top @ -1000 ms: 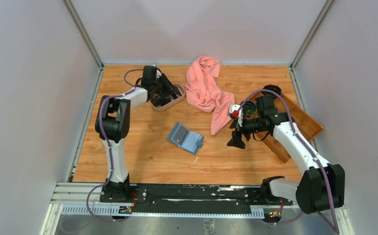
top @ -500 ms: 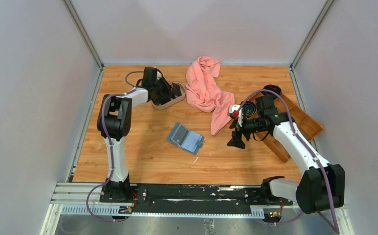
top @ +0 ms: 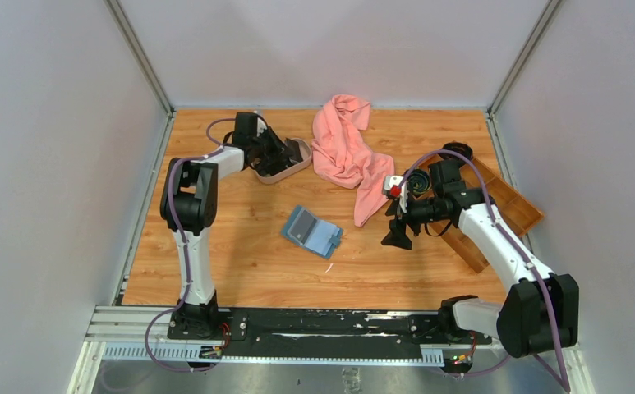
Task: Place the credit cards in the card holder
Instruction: Pick up the credit card from the storage box.
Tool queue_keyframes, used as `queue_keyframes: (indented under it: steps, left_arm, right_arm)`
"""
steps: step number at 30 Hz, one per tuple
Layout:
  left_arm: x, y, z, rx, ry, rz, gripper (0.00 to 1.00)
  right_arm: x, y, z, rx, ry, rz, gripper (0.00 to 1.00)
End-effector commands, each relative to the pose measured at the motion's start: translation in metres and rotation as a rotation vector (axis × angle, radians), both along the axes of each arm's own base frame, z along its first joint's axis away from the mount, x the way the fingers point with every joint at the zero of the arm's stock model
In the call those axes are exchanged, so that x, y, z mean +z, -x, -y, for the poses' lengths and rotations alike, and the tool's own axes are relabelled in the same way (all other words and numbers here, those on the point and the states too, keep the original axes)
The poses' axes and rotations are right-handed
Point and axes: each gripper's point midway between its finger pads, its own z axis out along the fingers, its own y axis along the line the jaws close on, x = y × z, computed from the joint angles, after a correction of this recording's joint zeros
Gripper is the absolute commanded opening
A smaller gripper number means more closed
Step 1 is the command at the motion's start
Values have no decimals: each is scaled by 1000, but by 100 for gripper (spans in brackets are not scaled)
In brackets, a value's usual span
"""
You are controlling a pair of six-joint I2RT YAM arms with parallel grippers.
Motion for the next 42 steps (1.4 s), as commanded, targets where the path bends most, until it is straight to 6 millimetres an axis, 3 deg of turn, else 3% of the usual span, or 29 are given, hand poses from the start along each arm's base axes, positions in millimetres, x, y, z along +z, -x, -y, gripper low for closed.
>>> queue_keyframes:
  steps: [1,6,13,20,26,34,42]
  left_arm:
    - [-1,1,-5,-16,-5,8,18]
    - [-17,2,-14,-17,-88,-50,27]
    - [-25,0,-16,-15,-114,-79,35]
    - [-23,-3,-12,-3,-83,-82,34]
    - [-9,-6,6,-35,44,-42,33]
    - [7,-8,14,-51,100,-5,32]
    - [-16,-12,23,-41,116,-58,37]
  right_arm:
    - [-2,5,-2,23,9,-24,90]
    - [-4,5,-1,21,14,-31,90]
    - [-4,6,-2,28,15,-29,90]
    - [-4,7,-4,37,16,-28,90]
    - [-4,8,-4,38,18,-31,90]
    - [-6,7,-4,37,22,-39,90]
    - [-6,7,-4,38,23,-38,90]
